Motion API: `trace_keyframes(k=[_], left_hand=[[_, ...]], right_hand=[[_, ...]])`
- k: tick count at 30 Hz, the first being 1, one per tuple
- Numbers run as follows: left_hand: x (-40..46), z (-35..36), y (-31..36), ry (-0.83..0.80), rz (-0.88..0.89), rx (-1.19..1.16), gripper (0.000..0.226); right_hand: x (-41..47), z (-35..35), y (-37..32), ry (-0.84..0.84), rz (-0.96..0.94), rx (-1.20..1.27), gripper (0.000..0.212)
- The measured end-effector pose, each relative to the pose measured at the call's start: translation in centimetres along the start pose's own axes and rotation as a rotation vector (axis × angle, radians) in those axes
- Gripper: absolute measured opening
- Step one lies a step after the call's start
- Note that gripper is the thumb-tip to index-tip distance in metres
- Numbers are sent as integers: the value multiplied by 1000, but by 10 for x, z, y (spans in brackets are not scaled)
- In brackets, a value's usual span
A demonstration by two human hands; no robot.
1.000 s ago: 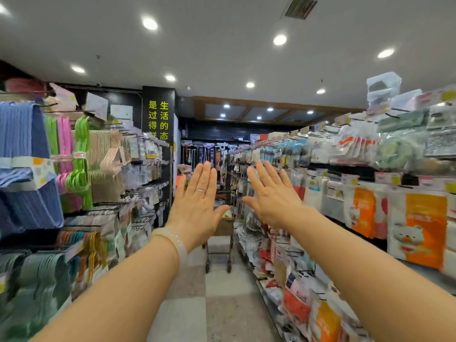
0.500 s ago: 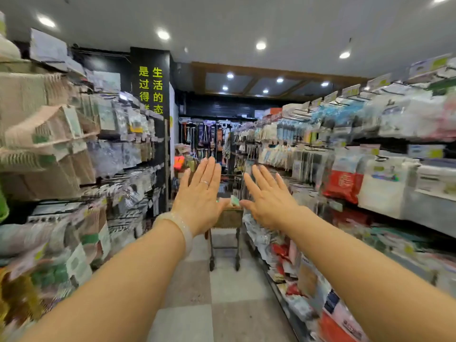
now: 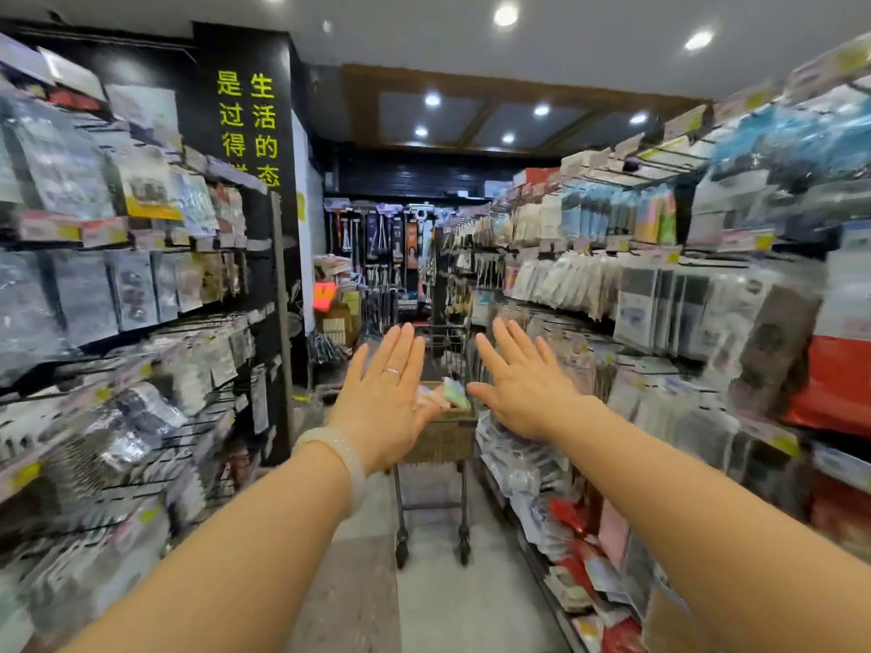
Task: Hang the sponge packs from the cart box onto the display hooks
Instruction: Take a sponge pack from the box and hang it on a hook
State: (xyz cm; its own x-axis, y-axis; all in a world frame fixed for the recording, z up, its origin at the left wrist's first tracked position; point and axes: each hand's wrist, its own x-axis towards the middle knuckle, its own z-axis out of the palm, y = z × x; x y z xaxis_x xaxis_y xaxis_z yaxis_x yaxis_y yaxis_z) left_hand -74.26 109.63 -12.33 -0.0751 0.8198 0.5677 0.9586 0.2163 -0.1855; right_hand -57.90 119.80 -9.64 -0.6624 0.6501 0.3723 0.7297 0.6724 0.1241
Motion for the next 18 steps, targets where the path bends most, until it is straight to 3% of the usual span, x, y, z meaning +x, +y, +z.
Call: trace_keyframes(k=[7, 11, 18], left_hand=[[170, 133, -83, -17, -95, -35, 78], [248, 234, -123, -109, -90, -18, 77], [434, 393, -187, -233, -64, -126, 76]], right_hand=[[218, 93, 35, -58, -42, 56, 69], [327, 169, 52, -68, -52, 60, 70], [516, 270, 123, -110, 78, 80, 66]])
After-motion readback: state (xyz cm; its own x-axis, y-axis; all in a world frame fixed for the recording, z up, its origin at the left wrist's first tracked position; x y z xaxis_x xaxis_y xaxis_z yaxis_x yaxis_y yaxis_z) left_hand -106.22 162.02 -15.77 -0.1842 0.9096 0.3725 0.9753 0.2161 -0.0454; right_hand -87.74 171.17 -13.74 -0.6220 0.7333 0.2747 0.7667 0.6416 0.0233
